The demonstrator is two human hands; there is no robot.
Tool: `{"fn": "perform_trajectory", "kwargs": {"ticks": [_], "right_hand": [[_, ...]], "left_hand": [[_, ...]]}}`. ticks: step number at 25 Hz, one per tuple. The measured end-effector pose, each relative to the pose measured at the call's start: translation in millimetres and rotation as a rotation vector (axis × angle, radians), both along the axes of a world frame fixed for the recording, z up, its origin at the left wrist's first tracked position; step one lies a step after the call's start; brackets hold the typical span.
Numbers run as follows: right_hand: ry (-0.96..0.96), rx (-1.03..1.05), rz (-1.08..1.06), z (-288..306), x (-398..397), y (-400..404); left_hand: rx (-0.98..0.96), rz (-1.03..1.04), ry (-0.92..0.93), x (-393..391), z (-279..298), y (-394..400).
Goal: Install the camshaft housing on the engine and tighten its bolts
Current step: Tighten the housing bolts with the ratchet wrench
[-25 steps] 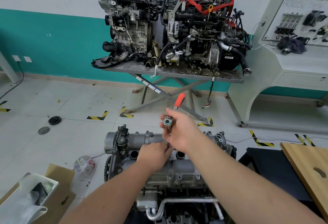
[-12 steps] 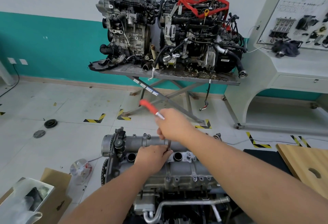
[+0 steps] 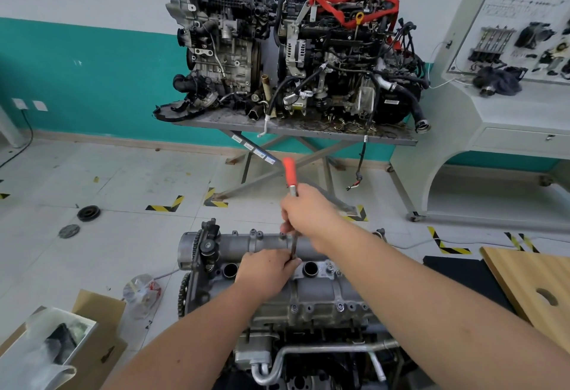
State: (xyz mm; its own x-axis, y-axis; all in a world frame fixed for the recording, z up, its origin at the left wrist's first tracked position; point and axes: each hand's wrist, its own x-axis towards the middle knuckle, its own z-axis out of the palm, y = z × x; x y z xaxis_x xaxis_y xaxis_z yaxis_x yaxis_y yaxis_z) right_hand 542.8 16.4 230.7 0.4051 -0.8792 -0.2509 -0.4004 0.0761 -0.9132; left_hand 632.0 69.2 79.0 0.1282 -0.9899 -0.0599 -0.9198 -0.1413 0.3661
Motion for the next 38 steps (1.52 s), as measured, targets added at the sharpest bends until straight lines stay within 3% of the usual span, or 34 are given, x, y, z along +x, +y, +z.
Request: {"fn": "perform_trajectory", "kwargs": {"ticks": [3,5,6,10,14,16,21,23,25,27,29,32,35,38], "right_hand": [[0.651,-0.809,0.645,14,-6,-4],[0.742,-0.990,0.828,15,-6,1],[0.703,-0.985,0.782,11,-5,4],[0.541,-0.691,0.235,-2,0,6],[0.521,-0.486,0.033,-2,4,-6],[0.541,-0.506,0.076,1,-3,-10],[0.705,-1.080,0.780,3,-11,-2],[0.674,-1.178,0.882,1,-9,-2],[0.637,-1.172,0.814,0,-8,0],[0.647,-1.071,0.601,-4,-4,3],[0.684,-0.858,0.322,-8,4,0],[0.563,-0.494,0.037,-3,4,-12],[0.658,-0.667,0.170,-3,-4,-9],[0.689,-0.957,0.569,-2,-6,9]], "left_hand": [[0.003,0.007,-0.013,1,2,0],[0.000,0.003,-0.042,0,2,1],[-0.005,-0.001,-0.050,-1,2,1],[-0.019,-0.024,-0.026,0,3,1],[-0.018,-0.009,-0.005,0,1,1],[-0.027,-0.004,-0.004,0,0,1],[0.001,-0.017,-0.055,0,0,-1],[-0.013,-0.014,-0.082,0,1,0],[-0.027,-0.014,-0.086,1,3,1],[-0.018,-0.014,-0.054,2,2,2],[-0.015,-0.011,-0.023,2,1,2],[-0.022,0.001,-0.010,2,0,-1],[-0.017,-0.002,-0.001,2,-2,-1],[-0.013,-0.024,-0.065,2,-2,1]]}}
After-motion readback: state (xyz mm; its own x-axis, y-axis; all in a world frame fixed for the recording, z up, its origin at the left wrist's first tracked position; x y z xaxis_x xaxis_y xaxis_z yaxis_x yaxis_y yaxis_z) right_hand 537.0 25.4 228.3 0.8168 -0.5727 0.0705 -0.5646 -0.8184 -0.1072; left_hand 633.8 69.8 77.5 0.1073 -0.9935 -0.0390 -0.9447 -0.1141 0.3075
